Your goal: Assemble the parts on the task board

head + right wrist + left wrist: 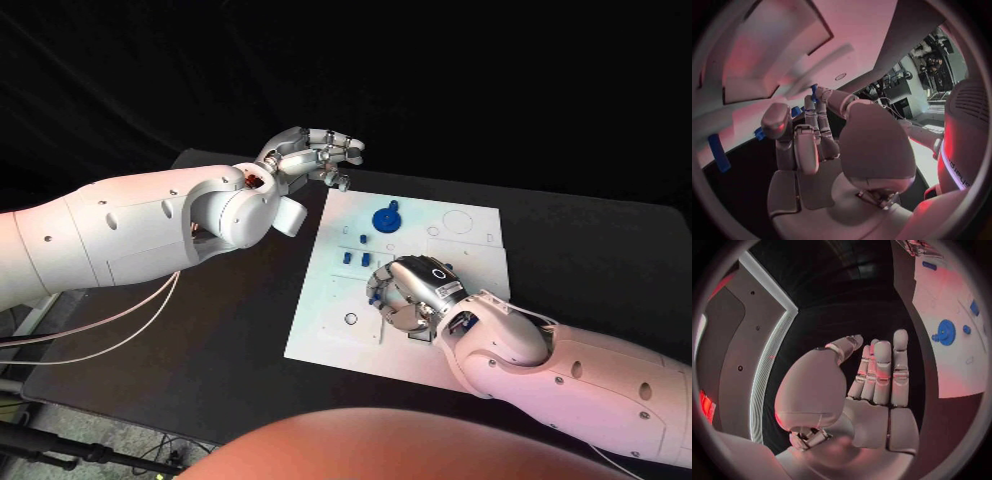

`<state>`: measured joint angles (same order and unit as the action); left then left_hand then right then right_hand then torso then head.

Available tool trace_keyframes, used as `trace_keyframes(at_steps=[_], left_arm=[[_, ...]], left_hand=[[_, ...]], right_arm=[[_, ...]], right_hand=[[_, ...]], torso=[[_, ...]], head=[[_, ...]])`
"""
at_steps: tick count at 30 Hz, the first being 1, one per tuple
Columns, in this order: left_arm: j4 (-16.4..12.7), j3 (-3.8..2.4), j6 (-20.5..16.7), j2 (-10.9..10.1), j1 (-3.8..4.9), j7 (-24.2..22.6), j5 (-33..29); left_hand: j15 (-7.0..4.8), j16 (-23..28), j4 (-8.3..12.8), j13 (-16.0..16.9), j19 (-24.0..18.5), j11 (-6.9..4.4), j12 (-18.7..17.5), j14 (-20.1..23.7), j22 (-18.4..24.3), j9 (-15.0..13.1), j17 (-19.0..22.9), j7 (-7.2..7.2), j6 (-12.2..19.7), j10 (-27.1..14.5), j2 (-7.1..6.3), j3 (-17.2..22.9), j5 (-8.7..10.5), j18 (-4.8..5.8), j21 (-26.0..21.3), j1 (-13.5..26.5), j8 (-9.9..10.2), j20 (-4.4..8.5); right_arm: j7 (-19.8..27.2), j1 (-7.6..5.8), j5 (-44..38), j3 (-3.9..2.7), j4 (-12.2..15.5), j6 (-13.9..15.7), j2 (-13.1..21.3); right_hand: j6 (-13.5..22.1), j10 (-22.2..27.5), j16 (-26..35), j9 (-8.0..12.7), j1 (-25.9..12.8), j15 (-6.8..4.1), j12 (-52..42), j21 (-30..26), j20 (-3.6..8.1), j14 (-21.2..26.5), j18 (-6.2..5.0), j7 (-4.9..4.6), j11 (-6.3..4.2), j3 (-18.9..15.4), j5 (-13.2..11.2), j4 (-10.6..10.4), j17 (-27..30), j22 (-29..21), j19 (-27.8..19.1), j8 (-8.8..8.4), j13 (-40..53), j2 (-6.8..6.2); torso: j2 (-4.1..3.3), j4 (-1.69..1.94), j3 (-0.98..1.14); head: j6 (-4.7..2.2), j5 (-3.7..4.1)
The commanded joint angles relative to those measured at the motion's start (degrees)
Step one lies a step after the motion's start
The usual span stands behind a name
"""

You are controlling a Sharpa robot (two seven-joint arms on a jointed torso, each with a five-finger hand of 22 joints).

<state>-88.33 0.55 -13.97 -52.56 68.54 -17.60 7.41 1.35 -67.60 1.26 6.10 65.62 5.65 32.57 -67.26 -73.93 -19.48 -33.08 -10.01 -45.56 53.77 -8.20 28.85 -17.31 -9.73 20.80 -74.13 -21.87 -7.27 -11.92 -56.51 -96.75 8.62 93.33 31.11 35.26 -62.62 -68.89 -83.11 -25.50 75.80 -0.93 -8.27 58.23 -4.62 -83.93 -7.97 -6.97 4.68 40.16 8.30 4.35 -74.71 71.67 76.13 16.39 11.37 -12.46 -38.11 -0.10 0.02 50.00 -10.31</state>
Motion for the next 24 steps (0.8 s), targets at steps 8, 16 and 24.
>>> trace_keyframes(at_steps=[8,16,24], left_arm=[[-0.14,-0.04,0.77,0.02,0.06,-0.25,0.26],[-0.16,-0.05,0.89,0.01,0.06,-0.16,0.31],[-0.1,-0.05,1.06,0.04,0.06,-0.01,0.33]], left_hand=[[0.15,0.38,0.31,-0.14,-0.06,0.26,-0.2,0.04,0.13,-0.19,0.19,-0.01,0.71,0.04,0.11,-0.06,-0.09,-0.62,-0.01,0.2,-0.53,-0.08],[0.15,0.38,0.31,-0.14,-0.06,0.26,-0.2,0.04,0.13,-0.19,0.19,-0.01,0.71,0.04,0.11,-0.06,-0.09,-0.62,-0.01,0.2,-0.53,-0.08],[0.17,0.44,0.31,-0.19,-0.06,0.3,-0.24,0.08,0.16,-0.25,0.3,-0.05,0.89,-0.03,0.1,-0.09,-0.07,-0.61,-0.01,0.25,-0.66,-0.09]], right_arm=[[-0.62,0.07,-1.16,0.06,-0.11,-4.07,-0.87],[-0.51,0.06,-1.27,0.08,-0.34,-4.61,-1.04],[-1.12,0.03,-1.84,0.09,-0.02,-2.12,-0.58]], right_hand=[[0.49,-1.56,-0.25,-0.1,-0.32,-0.21,0.07,-0.24,-0.05,-2.92,1.05,-0.07,-1.33,0.25,0.06,0.14,0.01,-0.04,0.16,-0.39,0.1,0.4],[3.03,0.52,-0.14,0.24,-1.45,0.53,1.54,-1.08,-0.58,-2.83,0.96,-0.84,-0.45,0.19,-0.3,0.15,0.32,-0.23,-0.38,-2.06,0.07,-0.41],[6.94,8.46,1.36,1.48,-2.12,2.55,4.28,-7.33,-2.41,-1.66,-0.17,-2.94,1.97,-0.57,0.78,1.25,3.39,-3.26,-3.64,-4.68,-1.56,-2.67]], torso=[[-0.01,0.04,-0.06],[0.04,0.02,-0.03],[0.06,-0.01,-0.04]], head=[[0.0,0.02],[0.0,-0.02],[0.0,0.29]])
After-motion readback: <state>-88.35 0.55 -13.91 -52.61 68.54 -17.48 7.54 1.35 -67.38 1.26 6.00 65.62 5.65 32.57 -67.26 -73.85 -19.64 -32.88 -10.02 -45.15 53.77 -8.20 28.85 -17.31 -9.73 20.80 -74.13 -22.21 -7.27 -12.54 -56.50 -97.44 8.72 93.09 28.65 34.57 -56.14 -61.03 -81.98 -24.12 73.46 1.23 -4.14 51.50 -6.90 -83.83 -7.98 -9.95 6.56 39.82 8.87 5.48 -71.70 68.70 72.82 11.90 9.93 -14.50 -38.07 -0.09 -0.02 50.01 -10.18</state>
